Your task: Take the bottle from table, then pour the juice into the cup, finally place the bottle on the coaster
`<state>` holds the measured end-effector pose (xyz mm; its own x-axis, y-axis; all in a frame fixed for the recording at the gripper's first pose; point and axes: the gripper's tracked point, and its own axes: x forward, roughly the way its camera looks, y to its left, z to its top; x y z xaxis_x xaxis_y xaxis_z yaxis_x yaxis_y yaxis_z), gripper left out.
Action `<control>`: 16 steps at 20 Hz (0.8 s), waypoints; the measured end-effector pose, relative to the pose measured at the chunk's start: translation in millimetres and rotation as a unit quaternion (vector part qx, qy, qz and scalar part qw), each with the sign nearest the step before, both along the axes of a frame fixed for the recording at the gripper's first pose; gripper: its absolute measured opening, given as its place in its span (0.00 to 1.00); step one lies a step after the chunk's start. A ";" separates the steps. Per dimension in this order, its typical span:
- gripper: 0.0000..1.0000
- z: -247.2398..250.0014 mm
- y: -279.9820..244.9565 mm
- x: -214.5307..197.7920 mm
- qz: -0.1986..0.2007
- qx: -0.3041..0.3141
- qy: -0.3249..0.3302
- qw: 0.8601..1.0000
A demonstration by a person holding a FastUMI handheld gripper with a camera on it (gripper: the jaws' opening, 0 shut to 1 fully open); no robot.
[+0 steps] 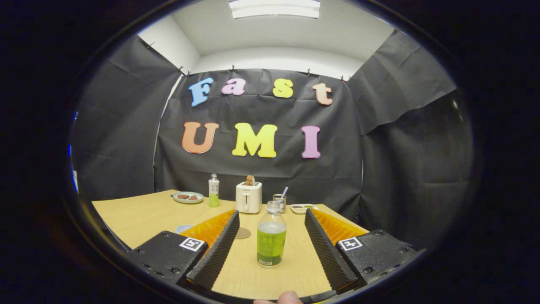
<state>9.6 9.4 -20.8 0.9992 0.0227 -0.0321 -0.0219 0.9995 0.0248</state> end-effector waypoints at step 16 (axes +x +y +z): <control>1.00 -69.9 -2.8 48.6 -0.003 0.009 0.076 0.997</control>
